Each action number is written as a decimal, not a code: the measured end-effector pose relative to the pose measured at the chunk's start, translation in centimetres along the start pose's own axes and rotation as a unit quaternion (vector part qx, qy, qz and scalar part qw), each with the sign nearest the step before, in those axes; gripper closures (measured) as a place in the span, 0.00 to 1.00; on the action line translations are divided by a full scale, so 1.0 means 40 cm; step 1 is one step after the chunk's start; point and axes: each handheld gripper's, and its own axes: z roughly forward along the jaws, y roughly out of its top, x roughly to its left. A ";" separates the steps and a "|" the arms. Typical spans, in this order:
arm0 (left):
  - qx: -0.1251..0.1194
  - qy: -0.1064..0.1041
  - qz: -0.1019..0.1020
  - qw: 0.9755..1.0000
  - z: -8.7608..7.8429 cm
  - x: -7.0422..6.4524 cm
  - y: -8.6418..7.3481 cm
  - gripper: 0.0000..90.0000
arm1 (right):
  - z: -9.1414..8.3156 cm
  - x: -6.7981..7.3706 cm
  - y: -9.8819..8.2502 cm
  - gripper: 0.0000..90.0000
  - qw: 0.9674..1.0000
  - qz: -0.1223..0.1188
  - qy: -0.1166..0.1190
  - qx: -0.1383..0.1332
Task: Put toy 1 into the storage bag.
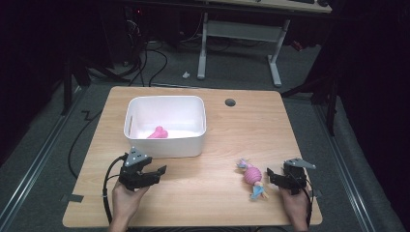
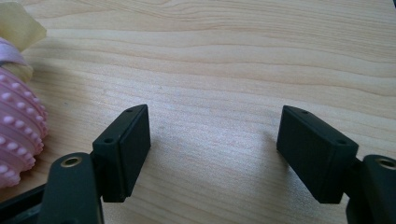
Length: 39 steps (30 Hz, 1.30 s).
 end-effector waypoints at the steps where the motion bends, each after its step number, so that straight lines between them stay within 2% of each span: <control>1: 0.003 -0.001 0.000 1.000 0.003 0.000 -0.002 0.39 | 0.000 0.000 0.000 0.29 1.000 0.000 0.000 0.000; 25: 0.029 0.009 -0.004 1.000 0.070 0.003 -0.053 0.39 | 0.000 0.000 0.000 0.29 1.000 0.000 0.000 0.000; 39: 0.047 0.032 0.009 0.998 0.113 0.000 -0.075 0.39 | 0.000 0.000 0.000 0.29 1.000 0.000 0.000 0.000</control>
